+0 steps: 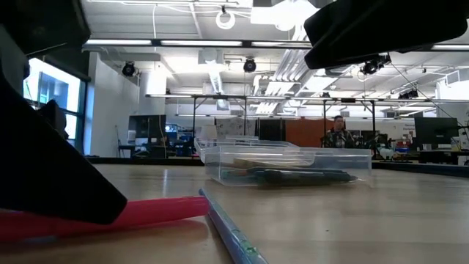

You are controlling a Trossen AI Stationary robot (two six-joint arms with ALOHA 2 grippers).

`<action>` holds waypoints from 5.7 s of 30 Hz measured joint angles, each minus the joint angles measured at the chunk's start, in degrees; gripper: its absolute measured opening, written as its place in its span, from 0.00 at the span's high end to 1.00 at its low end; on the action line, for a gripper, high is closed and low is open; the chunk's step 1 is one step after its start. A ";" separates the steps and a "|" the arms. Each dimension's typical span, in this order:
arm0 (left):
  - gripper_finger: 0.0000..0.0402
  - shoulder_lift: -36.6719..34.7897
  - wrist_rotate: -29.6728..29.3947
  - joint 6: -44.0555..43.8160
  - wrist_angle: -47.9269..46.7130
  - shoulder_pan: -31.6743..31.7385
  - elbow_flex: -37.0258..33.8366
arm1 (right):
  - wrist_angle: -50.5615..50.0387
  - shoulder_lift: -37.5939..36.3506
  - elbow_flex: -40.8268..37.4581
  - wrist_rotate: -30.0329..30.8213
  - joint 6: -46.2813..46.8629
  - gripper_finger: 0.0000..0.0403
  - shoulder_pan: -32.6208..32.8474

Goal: Pick & place school supplies into a supply box
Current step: Put the pink pen into the supply box, then put the blue pencil into the supply box

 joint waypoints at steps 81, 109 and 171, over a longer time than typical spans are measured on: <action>0.73 -4.85 15.73 25.79 -7.82 41.34 14.68 | -21.55 -0.04 0.02 11.75 10.76 0.80 2.82; 0.61 -15.63 25.04 40.08 -17.44 42.82 21.25 | -0.68 -0.04 0.02 -13.61 -11.50 0.80 2.62; 0.61 -35.40 13.03 45.40 -28.88 14.64 23.27 | -10.03 26.73 19.22 -48.00 -49.40 0.80 -14.32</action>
